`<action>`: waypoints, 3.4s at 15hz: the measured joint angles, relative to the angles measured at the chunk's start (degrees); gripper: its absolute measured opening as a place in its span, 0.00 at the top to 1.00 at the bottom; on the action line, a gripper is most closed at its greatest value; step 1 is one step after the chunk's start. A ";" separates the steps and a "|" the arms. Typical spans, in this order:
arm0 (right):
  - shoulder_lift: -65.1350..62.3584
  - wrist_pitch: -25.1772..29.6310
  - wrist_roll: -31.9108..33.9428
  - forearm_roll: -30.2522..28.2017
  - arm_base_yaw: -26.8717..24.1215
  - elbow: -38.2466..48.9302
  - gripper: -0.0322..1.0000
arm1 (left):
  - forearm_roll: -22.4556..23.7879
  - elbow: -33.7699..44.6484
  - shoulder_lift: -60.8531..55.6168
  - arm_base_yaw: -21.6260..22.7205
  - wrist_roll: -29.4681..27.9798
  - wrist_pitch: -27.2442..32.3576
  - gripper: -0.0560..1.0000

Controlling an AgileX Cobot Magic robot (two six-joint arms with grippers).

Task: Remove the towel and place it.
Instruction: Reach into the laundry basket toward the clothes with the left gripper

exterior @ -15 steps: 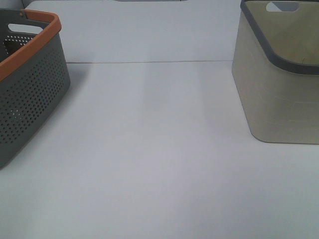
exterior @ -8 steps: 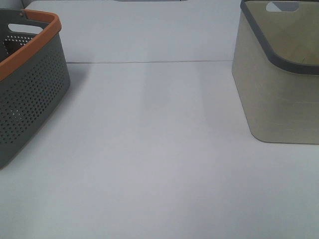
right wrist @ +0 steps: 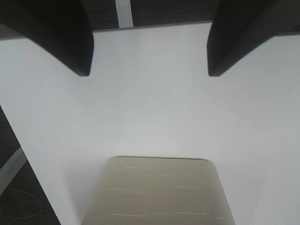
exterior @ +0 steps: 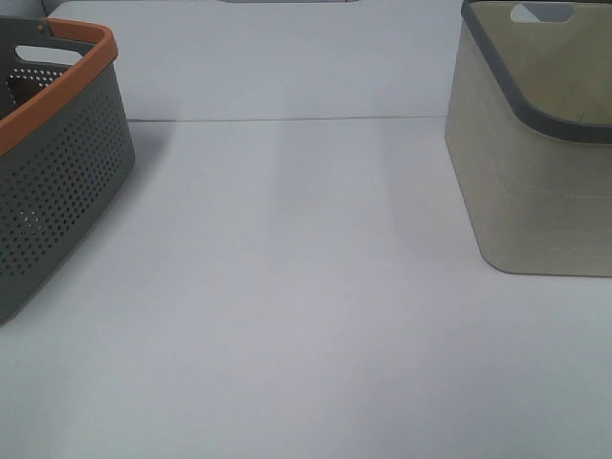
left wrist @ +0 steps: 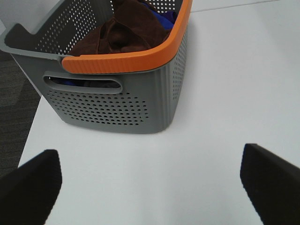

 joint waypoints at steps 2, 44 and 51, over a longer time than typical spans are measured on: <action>0.00 0.00 0.00 0.00 0.00 0.00 0.39 | -0.06 0.00 0.00 0.00 0.00 0.06 0.01; 0.00 0.00 0.00 0.00 0.00 0.00 0.39 | -0.92 -66.75 118.20 9.11 66.63 -8.19 0.02; 0.00 0.00 0.00 0.00 0.00 0.00 0.39 | -1.78 -67.44 120.03 9.05 68.58 -8.54 0.07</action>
